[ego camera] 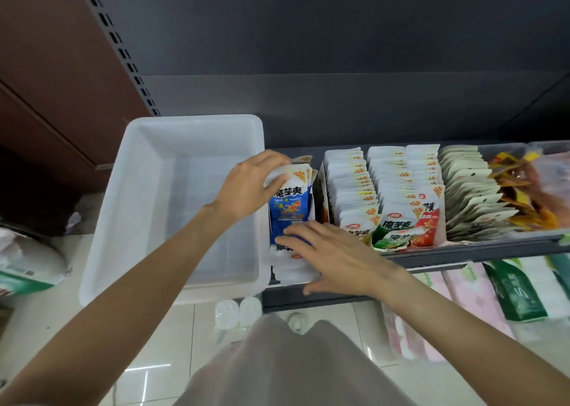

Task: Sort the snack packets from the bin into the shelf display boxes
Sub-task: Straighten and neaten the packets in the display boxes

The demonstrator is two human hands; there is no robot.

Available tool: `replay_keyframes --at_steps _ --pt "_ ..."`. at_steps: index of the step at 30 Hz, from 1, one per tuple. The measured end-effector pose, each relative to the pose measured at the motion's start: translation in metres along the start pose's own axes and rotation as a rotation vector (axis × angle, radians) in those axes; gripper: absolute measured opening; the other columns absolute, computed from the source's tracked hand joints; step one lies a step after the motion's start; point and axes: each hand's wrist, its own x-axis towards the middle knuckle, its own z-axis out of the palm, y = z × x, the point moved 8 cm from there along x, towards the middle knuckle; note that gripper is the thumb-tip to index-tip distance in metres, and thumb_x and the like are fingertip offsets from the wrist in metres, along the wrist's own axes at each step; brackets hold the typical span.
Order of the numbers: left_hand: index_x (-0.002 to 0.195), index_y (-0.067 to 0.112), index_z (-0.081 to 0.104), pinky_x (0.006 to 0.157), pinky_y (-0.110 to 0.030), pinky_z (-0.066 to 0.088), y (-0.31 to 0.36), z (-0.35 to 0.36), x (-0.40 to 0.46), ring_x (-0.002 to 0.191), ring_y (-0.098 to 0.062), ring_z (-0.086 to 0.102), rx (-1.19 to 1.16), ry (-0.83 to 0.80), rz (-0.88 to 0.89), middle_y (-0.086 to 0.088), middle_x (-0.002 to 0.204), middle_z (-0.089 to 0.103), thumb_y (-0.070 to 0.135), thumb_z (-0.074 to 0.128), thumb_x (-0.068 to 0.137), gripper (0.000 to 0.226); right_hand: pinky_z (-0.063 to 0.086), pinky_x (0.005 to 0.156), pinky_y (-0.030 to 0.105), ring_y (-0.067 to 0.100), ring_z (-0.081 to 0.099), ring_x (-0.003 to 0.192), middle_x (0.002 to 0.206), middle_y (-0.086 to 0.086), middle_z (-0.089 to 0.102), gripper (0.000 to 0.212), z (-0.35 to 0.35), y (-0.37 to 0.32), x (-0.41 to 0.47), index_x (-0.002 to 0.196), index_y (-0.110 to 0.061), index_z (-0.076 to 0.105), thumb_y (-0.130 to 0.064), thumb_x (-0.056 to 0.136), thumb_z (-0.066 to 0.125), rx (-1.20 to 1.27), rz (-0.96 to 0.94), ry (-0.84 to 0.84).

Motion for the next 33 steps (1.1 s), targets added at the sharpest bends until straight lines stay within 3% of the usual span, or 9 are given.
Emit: replay_keyframes --at_steps 4,7,12,16,19,24,28,30,33 --pt "0.111 0.009 0.062 0.073 -0.026 0.048 0.000 0.002 -0.001 0.096 -0.019 0.062 -0.003 -0.021 0.004 -0.004 0.113 0.065 0.029 0.054 0.091 0.029 0.052 0.059 0.032 0.023 0.062 0.104 0.122 0.005 0.060 0.064 -0.005 0.000 0.007 0.128 -0.015 0.049 -0.021 0.069 0.072 -0.074 0.014 0.096" --pt "0.112 0.010 0.063 0.073 -0.023 0.045 -0.001 0.001 -0.002 0.097 -0.019 0.062 -0.022 -0.031 -0.001 -0.004 0.114 0.065 0.028 0.056 0.091 0.028 0.052 0.051 0.031 0.023 0.066 0.094 0.112 0.007 0.065 0.053 -0.008 0.005 0.011 0.120 -0.012 0.055 -0.016 0.069 0.072 -0.092 0.050 0.154" --pt "0.107 0.014 0.065 0.074 -0.025 0.048 0.003 0.001 -0.006 0.094 -0.014 0.061 -0.045 -0.018 0.036 0.000 0.110 0.066 0.030 0.055 0.092 0.025 0.052 0.070 0.038 0.027 0.060 0.105 0.127 0.005 0.053 0.053 0.010 0.007 0.023 0.138 -0.021 0.035 -0.021 0.088 0.056 -0.102 0.089 -0.067" --pt "0.107 0.013 0.067 0.078 -0.022 0.046 -0.001 0.000 -0.005 0.097 -0.010 0.058 -0.102 -0.009 0.011 -0.001 0.112 0.066 0.030 0.056 0.091 0.026 0.042 0.062 0.031 0.022 0.062 0.082 0.107 0.001 0.066 0.043 -0.013 0.022 0.036 0.131 -0.027 0.046 -0.009 0.092 0.050 0.012 0.088 -0.050" --pt "0.106 0.014 0.069 0.082 -0.023 0.048 -0.009 -0.003 0.000 0.101 -0.006 0.057 -0.200 -0.012 -0.053 0.001 0.116 0.065 0.031 0.061 0.089 0.026 0.033 0.062 0.028 0.012 0.048 0.068 0.090 -0.002 0.066 0.042 -0.039 0.041 0.047 0.128 -0.029 0.053 -0.007 0.093 0.050 0.101 0.153 -0.061" --pt "0.104 0.021 0.068 0.095 -0.021 0.044 -0.008 0.004 0.000 0.112 -0.006 0.053 -0.388 -0.072 -0.084 0.003 0.125 0.056 0.029 0.066 0.085 0.021 0.041 0.074 0.033 0.017 0.053 0.090 0.107 -0.002 0.064 0.045 -0.047 0.061 0.053 0.129 -0.034 0.055 -0.008 0.093 0.049 0.263 0.255 -0.200" --pt "0.117 0.022 0.059 0.103 -0.021 0.037 -0.009 0.002 -0.008 0.128 -0.005 0.040 -0.434 -0.079 -0.103 0.004 0.139 0.040 0.022 0.067 0.083 0.036 0.039 0.073 0.031 0.020 0.057 0.102 0.114 -0.002 0.065 0.041 -0.044 0.065 0.050 0.129 -0.034 0.055 -0.012 0.095 0.049 0.267 0.320 -0.117" --pt "0.110 0.019 0.055 0.097 -0.021 0.039 -0.007 -0.013 -0.020 0.121 -0.010 0.043 -0.345 0.049 -0.106 0.002 0.127 0.044 0.014 0.068 0.077 0.036 0.040 0.073 0.030 0.021 0.059 0.103 0.115 0.001 0.066 0.036 -0.039 0.064 0.043 0.129 -0.029 0.053 -0.015 0.096 0.049 0.282 0.363 -0.054" --pt "0.091 0.011 0.055 0.081 -0.016 0.040 0.008 -0.020 -0.051 0.094 -0.010 0.049 -0.250 0.171 -0.114 0.000 0.100 0.052 0.005 0.066 0.072 0.023 0.045 0.080 0.033 0.023 0.057 0.108 0.122 0.003 0.062 0.032 -0.034 0.063 0.034 0.128 -0.023 0.049 -0.017 0.097 0.049 0.282 0.428 0.040"
